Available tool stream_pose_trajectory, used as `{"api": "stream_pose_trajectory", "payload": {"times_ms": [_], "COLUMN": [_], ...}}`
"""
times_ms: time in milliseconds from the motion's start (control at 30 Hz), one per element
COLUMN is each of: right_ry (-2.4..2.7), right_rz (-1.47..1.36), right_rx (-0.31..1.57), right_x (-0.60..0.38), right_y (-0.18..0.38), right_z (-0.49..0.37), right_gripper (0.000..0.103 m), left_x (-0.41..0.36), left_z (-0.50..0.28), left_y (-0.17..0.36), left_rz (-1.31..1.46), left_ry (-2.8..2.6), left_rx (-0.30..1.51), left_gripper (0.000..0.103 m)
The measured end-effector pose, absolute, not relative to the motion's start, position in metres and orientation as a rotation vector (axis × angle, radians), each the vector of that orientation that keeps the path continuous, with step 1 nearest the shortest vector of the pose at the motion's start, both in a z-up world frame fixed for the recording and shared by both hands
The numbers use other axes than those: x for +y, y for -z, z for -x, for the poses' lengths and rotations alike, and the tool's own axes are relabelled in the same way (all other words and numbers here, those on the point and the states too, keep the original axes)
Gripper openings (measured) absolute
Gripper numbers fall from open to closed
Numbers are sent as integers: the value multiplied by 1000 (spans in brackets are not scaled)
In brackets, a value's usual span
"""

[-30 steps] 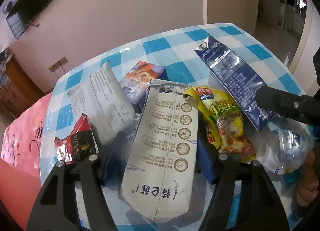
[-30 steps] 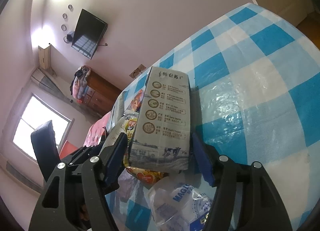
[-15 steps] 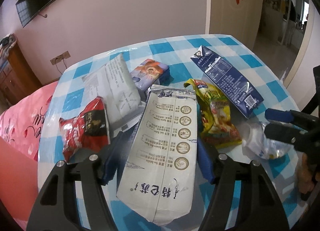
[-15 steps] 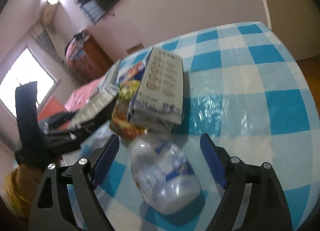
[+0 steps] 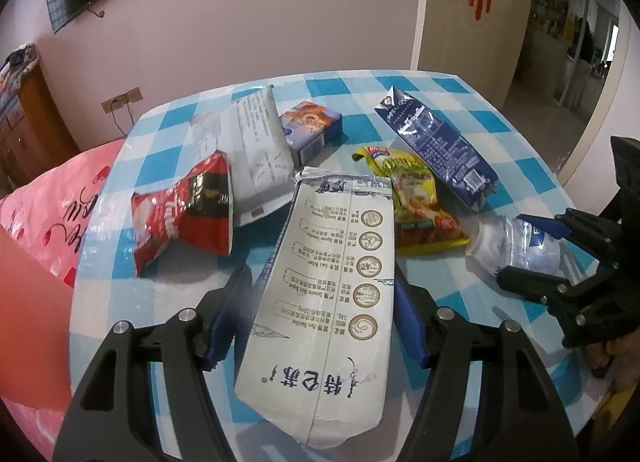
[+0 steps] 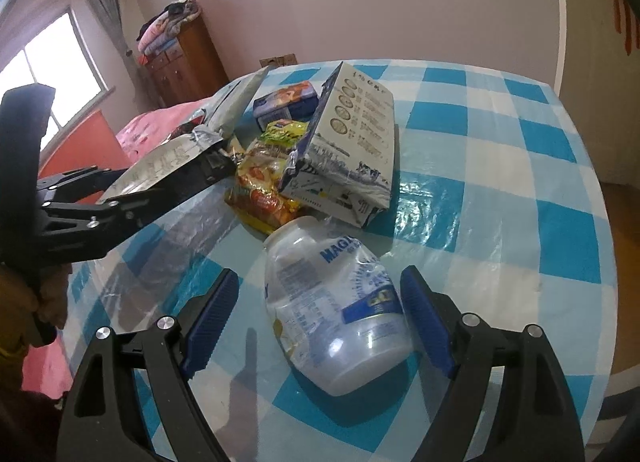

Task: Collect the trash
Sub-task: 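Close the left gripper on the white carton while the right gripper grasps the clear bottle, then carry the white carton and clear bottle over the orange bucket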

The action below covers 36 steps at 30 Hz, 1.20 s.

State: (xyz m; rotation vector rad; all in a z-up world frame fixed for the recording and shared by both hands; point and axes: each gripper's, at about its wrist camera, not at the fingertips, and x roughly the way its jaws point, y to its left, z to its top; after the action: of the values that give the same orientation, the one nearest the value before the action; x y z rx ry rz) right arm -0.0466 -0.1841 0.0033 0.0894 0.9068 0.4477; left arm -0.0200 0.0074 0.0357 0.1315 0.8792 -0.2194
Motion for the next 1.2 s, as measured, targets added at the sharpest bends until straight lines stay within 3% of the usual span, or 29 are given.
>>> {"api": "stream_pose_trajectory", "payload": {"times_ms": [333,567,933,1200], "right_ry": [-388,-307,-271,-251], "right_rz": [41,155,132,-44], "right_rx": [915,911,917,942], "right_x": [-165,-152,-143,-140], "right_y": [-3,-1,-2,-6], "right_z": [56,61,75,79], "right_gripper": [82,67,66,66], "left_x": [32,51,79,98], "left_z": [45,61,83,92], "left_y": [-39,-40,-33,-34], "left_rz": [-81,-52,-12,24], "left_ry": [230,239,246,248], "left_rx": [872,870,874,855], "left_gripper": [68,68,68,68]}}
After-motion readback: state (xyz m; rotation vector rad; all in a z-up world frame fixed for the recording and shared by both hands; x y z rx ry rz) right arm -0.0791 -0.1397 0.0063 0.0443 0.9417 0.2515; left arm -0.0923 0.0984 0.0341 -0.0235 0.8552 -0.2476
